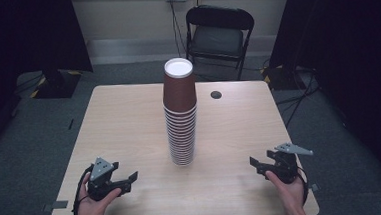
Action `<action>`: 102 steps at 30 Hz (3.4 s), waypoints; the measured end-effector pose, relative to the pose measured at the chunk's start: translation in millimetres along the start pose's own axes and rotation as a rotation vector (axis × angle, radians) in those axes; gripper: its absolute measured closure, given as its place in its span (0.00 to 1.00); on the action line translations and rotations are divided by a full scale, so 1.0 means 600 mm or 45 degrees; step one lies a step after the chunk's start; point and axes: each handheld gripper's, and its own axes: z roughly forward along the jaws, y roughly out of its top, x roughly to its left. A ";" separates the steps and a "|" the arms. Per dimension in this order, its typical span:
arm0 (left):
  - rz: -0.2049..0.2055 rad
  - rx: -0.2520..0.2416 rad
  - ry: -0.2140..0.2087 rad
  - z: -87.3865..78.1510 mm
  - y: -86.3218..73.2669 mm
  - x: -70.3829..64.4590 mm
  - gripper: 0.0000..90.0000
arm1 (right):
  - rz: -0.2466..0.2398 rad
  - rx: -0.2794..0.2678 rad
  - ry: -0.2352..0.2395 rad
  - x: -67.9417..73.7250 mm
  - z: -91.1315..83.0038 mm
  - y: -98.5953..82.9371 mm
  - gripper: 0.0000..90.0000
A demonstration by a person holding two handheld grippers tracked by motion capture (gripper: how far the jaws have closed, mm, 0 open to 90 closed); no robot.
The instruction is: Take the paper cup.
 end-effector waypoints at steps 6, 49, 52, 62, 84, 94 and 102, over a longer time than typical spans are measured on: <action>-0.031 0.003 -0.007 0.004 0.000 0.000 0.25 | 0.030 0.006 0.017 0.002 -0.003 -0.002 0.24; 0.108 -0.243 -0.273 -0.029 0.151 -0.060 0.20 | -0.049 0.015 0.177 0.032 0.011 -0.002 0.22; 0.091 -0.257 -0.313 -0.025 0.164 -0.064 0.18 | -0.061 0.006 0.174 0.033 0.008 -0.002 0.24; 0.131 -0.335 -0.324 -0.024 0.216 -0.077 0.19 | -0.055 0.014 0.181 0.031 0.010 -0.003 0.24; 0.130 -0.432 -0.406 -0.019 0.339 -0.092 0.17 | -0.064 0.015 0.213 0.033 0.013 -0.003 0.23; 0.168 -0.432 -0.445 -0.016 0.393 -0.105 0.17 | -0.046 0.027 0.212 0.030 0.015 -0.005 0.23; 0.188 -0.424 -0.461 0.005 0.430 -0.115 0.17 | -0.045 0.024 0.223 0.030 0.016 -0.005 0.23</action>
